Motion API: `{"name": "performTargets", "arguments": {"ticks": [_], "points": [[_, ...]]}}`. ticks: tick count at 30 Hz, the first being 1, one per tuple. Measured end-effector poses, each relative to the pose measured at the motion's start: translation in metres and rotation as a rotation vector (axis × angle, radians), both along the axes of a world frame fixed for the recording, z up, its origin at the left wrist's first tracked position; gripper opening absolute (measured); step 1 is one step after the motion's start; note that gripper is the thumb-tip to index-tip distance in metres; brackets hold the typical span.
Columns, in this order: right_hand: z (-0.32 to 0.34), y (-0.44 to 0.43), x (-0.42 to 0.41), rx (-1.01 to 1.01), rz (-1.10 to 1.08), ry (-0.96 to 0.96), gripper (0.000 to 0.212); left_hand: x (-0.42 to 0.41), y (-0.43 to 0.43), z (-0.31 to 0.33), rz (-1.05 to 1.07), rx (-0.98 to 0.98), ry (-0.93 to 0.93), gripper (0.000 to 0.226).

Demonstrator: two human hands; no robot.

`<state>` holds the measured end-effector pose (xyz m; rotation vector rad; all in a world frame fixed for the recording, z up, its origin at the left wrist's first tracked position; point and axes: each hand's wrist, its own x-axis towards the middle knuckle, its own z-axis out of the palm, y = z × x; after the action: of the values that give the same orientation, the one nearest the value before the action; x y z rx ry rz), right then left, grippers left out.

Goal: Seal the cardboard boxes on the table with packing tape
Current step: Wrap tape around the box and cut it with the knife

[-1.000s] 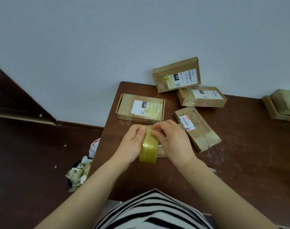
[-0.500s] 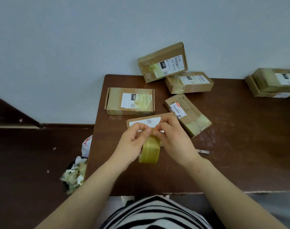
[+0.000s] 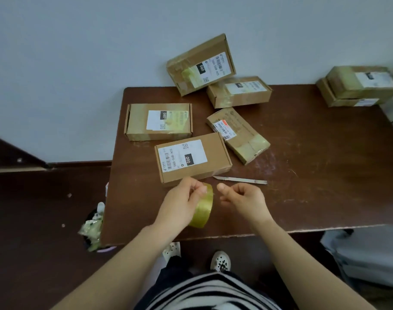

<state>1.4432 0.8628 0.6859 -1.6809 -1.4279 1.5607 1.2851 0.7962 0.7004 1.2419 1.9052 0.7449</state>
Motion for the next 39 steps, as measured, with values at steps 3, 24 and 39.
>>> {"name": "performTargets", "arguments": {"ticks": [3, 24, 39], "points": [[-0.017, 0.002, 0.021, -0.148, -0.025, 0.076, 0.036, 0.010, -0.002, -0.015, -0.156, -0.037, 0.416, 0.015], [-0.031, 0.097, -0.005, 0.066, 0.197, -0.218, 0.041, -0.048, 0.057, -0.054, 0.781, -0.292, -0.103, 0.063], [0.005, 0.106, 0.007, 0.053, -0.173, 0.077, 0.040, -0.018, 0.094, -0.010, 0.853, 0.176, -0.665, 0.047]]}}
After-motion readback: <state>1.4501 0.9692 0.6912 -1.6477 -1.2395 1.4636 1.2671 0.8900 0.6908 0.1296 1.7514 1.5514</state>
